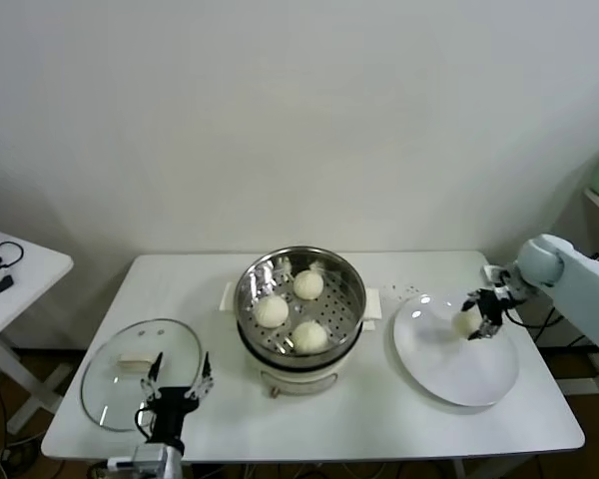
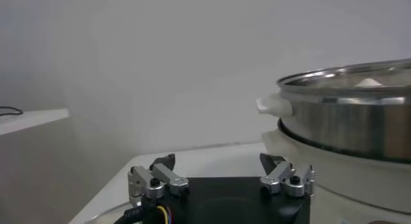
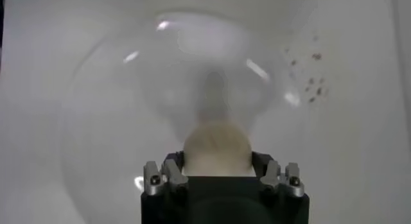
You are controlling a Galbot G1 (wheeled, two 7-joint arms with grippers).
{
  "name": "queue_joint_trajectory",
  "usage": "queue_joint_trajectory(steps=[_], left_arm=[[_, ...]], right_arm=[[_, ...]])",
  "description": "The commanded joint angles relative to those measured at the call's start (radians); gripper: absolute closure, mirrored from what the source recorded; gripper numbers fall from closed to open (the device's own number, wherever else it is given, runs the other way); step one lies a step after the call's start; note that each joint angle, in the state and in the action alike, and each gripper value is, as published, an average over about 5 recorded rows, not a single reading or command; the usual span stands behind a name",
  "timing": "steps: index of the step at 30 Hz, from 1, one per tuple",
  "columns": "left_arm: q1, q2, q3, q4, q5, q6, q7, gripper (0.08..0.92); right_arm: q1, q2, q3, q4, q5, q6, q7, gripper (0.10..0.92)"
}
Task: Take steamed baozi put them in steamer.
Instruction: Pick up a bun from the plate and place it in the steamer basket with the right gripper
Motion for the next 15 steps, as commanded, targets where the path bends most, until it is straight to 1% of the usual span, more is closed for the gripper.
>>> queue_joint_trajectory(steps=[1,3,6,15], left_arm=[[-0.018,-0.01,0.04,-0.006,0.053,-0.011,0.001,0.177],[-0.022,-0.014,0.052,-0.014,0.058,-0.01,0.001,0.177],[-0.027,-0.016,0.062,-0.021,0.06,-0.009,0.001,0.177],[-0.006,-0.013,0.038,-0.051,0.019,-0.005,0.001,0.177]], right_arm=[[0.553,0.164,-0.544,0.055,0.527,-0.117,0.043,0.338],[0.612,0.221,-0.597,0.061,0.609,-0.128,0.051,0.342],[0.663,0.308,-0.652,0.066,0.694,-0.137,0.057,0.346],[0.71,0.545,-0.729,0.045,0.841,-0.158,0.078,0.347]])
